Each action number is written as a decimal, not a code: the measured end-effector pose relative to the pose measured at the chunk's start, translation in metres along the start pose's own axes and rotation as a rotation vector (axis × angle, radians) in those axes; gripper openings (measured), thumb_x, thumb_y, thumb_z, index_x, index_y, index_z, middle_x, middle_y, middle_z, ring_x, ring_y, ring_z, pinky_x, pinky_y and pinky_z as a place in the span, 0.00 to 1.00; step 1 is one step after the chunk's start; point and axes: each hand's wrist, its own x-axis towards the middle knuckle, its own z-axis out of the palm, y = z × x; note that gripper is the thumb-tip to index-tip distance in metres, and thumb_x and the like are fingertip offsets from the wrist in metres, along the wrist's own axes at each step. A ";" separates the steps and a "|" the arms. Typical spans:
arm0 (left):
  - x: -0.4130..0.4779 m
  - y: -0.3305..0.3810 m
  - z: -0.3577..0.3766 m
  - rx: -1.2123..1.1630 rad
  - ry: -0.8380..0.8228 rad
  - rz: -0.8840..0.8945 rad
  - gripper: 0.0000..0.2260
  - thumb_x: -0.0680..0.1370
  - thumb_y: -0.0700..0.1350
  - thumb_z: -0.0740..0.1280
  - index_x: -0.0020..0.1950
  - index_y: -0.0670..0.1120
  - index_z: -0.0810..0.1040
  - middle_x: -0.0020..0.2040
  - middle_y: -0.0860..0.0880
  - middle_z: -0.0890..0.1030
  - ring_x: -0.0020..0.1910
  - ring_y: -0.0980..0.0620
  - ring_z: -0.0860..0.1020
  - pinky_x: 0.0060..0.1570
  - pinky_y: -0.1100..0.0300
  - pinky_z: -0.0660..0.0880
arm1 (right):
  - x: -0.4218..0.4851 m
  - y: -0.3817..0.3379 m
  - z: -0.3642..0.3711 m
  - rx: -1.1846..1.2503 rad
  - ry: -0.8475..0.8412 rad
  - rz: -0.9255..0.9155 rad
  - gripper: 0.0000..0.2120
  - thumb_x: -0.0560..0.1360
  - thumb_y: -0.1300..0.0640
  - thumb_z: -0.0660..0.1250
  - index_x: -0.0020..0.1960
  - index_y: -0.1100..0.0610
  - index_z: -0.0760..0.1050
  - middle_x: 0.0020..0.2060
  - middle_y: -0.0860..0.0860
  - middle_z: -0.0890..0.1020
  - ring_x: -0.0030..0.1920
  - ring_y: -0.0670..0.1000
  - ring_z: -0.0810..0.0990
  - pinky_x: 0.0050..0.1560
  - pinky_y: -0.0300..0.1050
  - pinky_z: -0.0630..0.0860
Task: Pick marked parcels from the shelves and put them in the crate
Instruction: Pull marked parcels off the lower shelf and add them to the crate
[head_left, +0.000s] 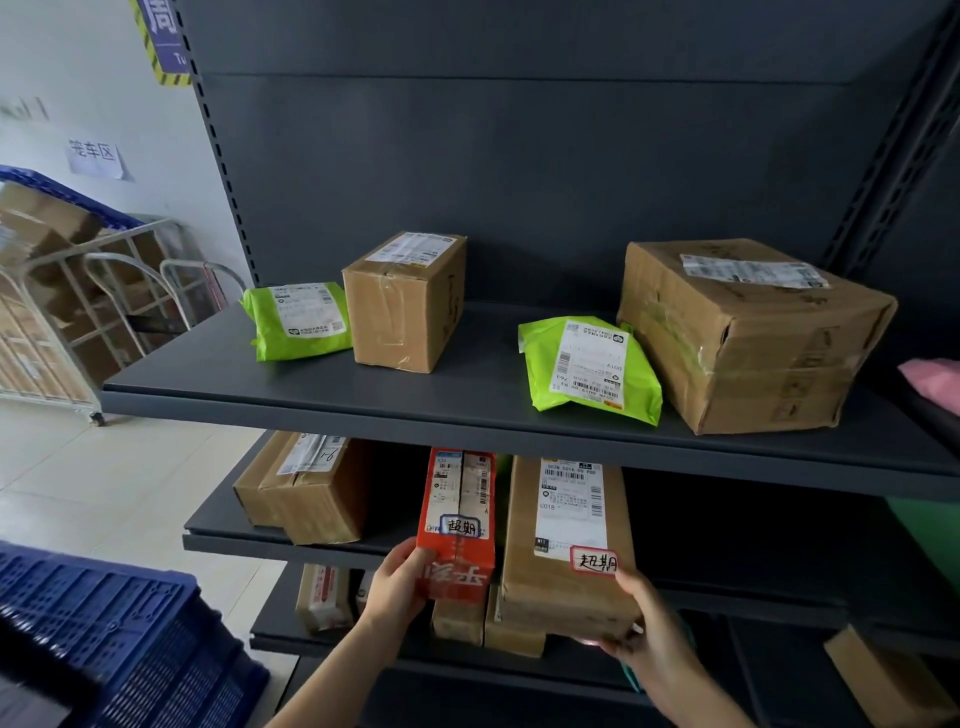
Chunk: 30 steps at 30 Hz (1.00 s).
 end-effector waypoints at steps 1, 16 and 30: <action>-0.001 -0.001 0.000 0.003 0.005 0.001 0.12 0.77 0.42 0.65 0.60 0.43 0.75 0.52 0.39 0.83 0.53 0.40 0.81 0.51 0.47 0.78 | -0.001 -0.001 0.000 0.001 -0.007 -0.002 0.19 0.70 0.53 0.68 0.61 0.53 0.72 0.52 0.59 0.76 0.53 0.60 0.74 0.54 0.56 0.73; -0.053 -0.025 0.002 -0.017 0.039 0.167 0.12 0.76 0.43 0.66 0.59 0.48 0.77 0.51 0.43 0.84 0.51 0.45 0.83 0.48 0.53 0.78 | -0.011 -0.007 -0.021 -0.100 -0.244 -0.052 0.27 0.59 0.47 0.74 0.58 0.47 0.76 0.55 0.58 0.79 0.57 0.61 0.76 0.52 0.56 0.75; -0.150 -0.051 -0.010 -0.081 0.313 0.240 0.13 0.78 0.41 0.62 0.62 0.49 0.75 0.52 0.44 0.83 0.48 0.48 0.82 0.39 0.62 0.79 | -0.040 0.003 -0.007 -0.254 -0.525 -0.110 0.15 0.70 0.52 0.67 0.56 0.46 0.75 0.51 0.53 0.82 0.52 0.55 0.79 0.45 0.50 0.76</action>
